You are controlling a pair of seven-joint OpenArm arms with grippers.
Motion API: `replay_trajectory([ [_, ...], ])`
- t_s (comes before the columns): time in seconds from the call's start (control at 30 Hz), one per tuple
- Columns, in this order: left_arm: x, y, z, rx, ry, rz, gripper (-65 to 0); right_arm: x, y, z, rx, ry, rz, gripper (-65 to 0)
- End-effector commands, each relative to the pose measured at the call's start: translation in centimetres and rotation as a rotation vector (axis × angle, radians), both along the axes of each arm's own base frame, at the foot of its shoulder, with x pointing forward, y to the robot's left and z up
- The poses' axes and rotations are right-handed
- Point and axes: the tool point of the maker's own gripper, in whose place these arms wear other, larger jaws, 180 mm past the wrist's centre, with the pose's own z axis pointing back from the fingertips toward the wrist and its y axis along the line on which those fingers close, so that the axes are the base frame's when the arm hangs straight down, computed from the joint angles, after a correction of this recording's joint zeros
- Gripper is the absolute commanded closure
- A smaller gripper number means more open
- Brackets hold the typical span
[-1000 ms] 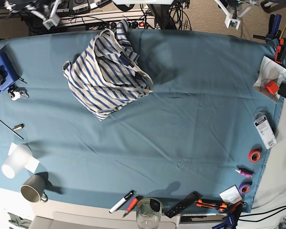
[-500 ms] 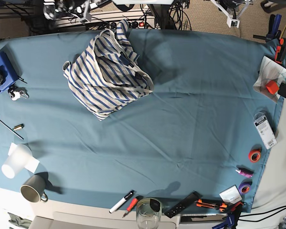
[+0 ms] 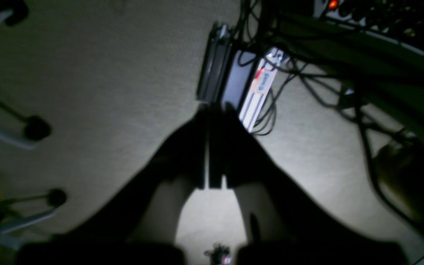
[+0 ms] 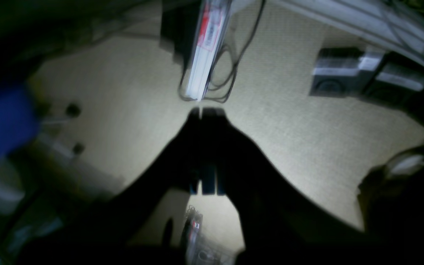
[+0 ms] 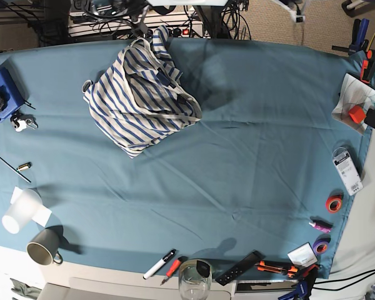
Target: Fold the T-shirt properly
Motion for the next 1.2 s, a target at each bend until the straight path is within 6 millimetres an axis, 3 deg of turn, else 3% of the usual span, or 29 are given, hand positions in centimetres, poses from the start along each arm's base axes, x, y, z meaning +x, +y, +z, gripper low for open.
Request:
replay_trajectory([
  [0.0, -0.2, 0.1, -0.2, 0.008, -0.006, -0.007, 0.0, -0.2, 0.1, -0.3, -0.009, -0.031, -0.011, 0.0],
  [0.23, 2.5, -1.2, -1.0, 0.003, -0.110, 0.007, 0.0, -0.4, -1.0, -1.8, -0.207, -0.281, -0.039, 0.0],
  [0.43, 2.8, -1.3, -0.9, -0.006, -0.119, 0.004, 0.0, -0.7, -1.2, -1.9, -0.213, -0.271, -0.037, 0.0],
  [0.9, 3.2, 0.6, -0.6, 0.026, -0.129, -0.008, 0.0, -0.7, -1.2, -1.9, -0.212, -0.270, -0.036, 0.0],
  [1.17, 3.9, -0.6, -0.2, -0.040, -0.186, -0.017, 0.0, -0.4, -1.1, -1.8, -0.209, -0.279, -0.038, 0.0],
])
